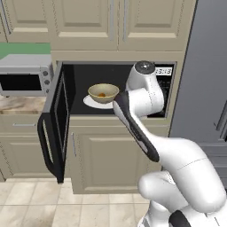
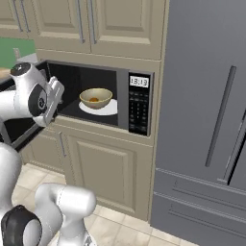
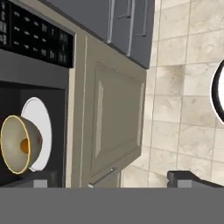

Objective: Pick the mushroom from the sink and place it in the bowl. Then pick the bowl and place it in the microwave. Then close the microwave door and press the start button.

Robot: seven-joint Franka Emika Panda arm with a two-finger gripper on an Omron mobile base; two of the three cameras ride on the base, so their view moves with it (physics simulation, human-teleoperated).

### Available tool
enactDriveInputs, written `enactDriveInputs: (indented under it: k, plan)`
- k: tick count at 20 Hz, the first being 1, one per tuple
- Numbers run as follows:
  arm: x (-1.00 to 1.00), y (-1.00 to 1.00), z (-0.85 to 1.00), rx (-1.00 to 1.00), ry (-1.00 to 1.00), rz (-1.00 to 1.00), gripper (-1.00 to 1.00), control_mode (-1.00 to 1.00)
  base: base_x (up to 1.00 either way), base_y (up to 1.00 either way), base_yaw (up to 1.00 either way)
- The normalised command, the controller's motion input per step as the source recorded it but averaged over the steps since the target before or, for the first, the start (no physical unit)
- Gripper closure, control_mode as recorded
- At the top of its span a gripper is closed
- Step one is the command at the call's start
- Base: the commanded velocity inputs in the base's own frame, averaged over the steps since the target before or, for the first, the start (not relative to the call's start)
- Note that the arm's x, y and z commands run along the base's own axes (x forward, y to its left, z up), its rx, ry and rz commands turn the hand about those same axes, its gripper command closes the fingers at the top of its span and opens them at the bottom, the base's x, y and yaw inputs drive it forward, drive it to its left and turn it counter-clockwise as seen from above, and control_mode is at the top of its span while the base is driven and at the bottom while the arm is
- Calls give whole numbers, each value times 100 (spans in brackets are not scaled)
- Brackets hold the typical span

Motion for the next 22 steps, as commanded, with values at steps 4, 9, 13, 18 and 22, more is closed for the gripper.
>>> enactDriveInputs:
  k: [4,9,13,18,22]
  plan:
    - [-100,1,18,0,-16,-3,-100,-100,0,0,0]
    - [-100,8,47,0,-33,0,-100,-100,0,0,0]
    - [-100,3,50,0,-31,0,-100,-100,0,0,0]
    - [-100,31,19,-2,-21,-1,-100,-100,0,0,0]
    - [-98,59,3,-6,-16,-5,-100,-100,0,0,0]
